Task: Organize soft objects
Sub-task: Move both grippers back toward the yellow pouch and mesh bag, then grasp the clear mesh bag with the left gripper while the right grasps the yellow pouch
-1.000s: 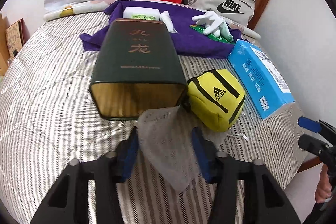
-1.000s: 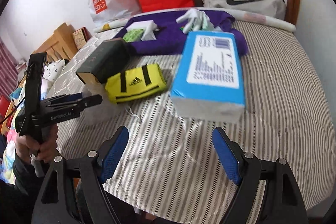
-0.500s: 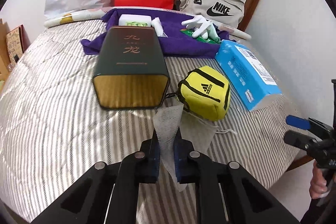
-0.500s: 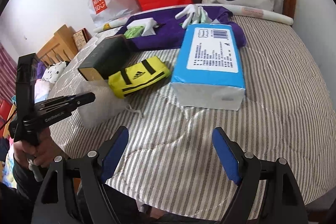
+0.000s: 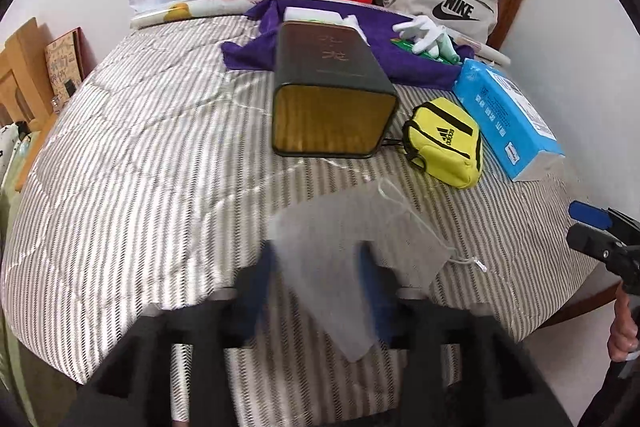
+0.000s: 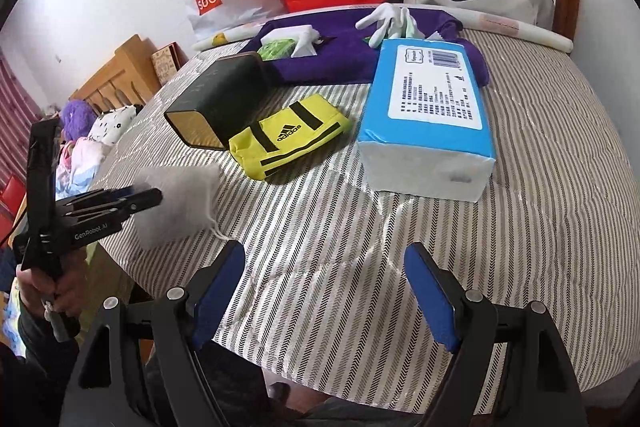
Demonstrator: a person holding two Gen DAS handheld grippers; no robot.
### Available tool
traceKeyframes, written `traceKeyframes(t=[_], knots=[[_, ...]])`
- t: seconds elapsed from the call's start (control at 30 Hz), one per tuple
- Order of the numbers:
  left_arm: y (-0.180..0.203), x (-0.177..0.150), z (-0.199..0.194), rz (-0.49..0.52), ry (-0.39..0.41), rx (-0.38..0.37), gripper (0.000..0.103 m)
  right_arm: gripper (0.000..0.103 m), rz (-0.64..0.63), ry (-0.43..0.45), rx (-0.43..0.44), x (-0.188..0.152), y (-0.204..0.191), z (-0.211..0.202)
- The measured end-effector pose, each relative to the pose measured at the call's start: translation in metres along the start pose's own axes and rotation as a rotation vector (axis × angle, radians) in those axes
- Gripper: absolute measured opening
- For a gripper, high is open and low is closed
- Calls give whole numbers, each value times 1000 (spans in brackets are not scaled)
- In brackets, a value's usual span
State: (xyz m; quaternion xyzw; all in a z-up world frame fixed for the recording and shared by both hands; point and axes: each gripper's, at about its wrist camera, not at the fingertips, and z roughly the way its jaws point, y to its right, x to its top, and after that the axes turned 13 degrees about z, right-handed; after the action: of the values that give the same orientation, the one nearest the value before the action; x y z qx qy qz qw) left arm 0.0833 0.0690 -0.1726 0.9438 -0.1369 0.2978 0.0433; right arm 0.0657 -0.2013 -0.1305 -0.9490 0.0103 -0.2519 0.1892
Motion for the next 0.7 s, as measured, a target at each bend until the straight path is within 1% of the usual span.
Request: traceKeyframes(t=[0.03, 0.07, 0.23, 0.27, 0.3, 0.33, 0.37, 0.43, 0.5, 0.53, 0.6, 0.67, 0.7], knots=[[4, 2, 1, 8, 10, -5, 65, 81, -2, 1, -1, 0, 0, 0], [9, 3, 3, 19, 8, 0, 67, 81, 0, 1, -2, 1, 1, 0], [34, 9, 20, 77, -39, 20, 67, 81, 19, -15, 0, 0, 6, 3], [41, 9, 24, 95, -50, 22, 72, 81, 21, -17, 2, 0, 7, 4], [48, 10, 25, 120, -43, 40, 73, 81, 22, -21, 3, 0, 7, 5], [53, 11, 26, 136, -41, 41, 77, 81, 22, -24, 3, 0, 7, 6], [57, 12, 29, 148, -44, 49, 84, 81, 21, -27, 4, 0, 7, 7], [61, 14, 32, 150, -43, 54, 89, 81, 17, -28, 3, 0, 7, 7], [62, 14, 33, 162, -25, 58, 89, 81, 13, -28, 2, 0, 7, 7], [62, 14, 33, 166, -15, 55, 88, 81, 13, -29, 1, 0, 7, 8], [62, 13, 32, 183, 14, 57, 76, 81, 16, -31, 1, 1, 7, 8], [63, 13, 28, 197, 39, 51, 46, 81, 14, -32, 0, 2, 6, 10], [63, 13, 27, 204, 43, 45, 38, 81, 10, -31, -3, 3, 4, 11]])
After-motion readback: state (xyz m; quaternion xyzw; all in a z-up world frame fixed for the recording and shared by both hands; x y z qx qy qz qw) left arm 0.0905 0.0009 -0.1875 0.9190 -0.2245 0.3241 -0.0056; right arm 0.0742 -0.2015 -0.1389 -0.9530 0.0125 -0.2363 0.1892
